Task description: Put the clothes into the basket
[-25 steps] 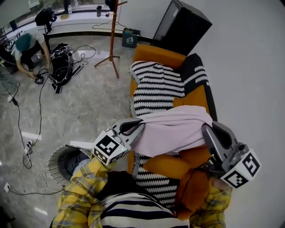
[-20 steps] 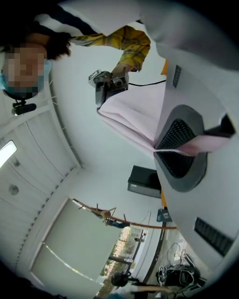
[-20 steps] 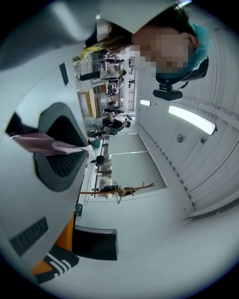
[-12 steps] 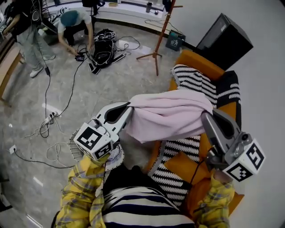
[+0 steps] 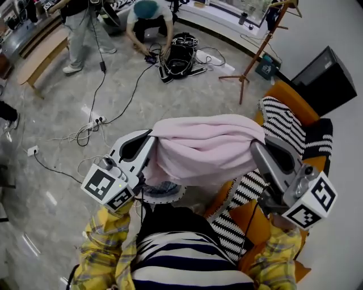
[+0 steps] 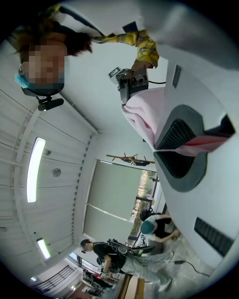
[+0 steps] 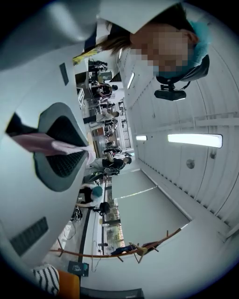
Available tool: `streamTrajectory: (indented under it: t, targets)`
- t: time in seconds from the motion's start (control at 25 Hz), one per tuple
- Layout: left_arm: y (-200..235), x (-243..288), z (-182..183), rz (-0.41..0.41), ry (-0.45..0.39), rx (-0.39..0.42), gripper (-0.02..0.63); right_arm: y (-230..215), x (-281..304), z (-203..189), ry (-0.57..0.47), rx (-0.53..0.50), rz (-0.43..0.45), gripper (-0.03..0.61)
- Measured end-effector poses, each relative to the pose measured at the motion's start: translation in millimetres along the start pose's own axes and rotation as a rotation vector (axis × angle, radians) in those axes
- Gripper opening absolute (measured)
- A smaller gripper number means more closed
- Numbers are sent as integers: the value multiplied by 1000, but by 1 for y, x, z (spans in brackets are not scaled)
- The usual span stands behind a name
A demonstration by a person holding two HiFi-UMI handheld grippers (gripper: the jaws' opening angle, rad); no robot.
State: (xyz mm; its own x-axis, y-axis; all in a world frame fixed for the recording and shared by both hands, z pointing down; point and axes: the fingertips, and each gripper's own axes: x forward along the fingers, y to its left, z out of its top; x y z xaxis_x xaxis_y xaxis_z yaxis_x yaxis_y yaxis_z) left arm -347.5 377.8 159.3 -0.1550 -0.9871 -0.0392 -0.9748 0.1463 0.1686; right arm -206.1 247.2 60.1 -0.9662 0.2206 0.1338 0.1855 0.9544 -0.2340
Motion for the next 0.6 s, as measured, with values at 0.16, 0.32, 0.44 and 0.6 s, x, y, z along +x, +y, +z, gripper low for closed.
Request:
streamTrajectory:
  t: [0.16, 0.32, 0.44, 0.6]
  targets:
    - [24, -48, -15, 94, 20, -29, 25, 31, 38, -26, 35, 35, 102, 46]
    - [41, -84, -49, 175, 84, -56, 25, 54, 71, -66, 106, 65, 181, 46]
    - [48, -101, -85, 219, 140, -89, 25, 63, 92, -105, 170, 84, 214, 46]
    - [55, -119, -131, 261, 194, -163, 25, 72, 115, -165, 261, 113, 234, 46]
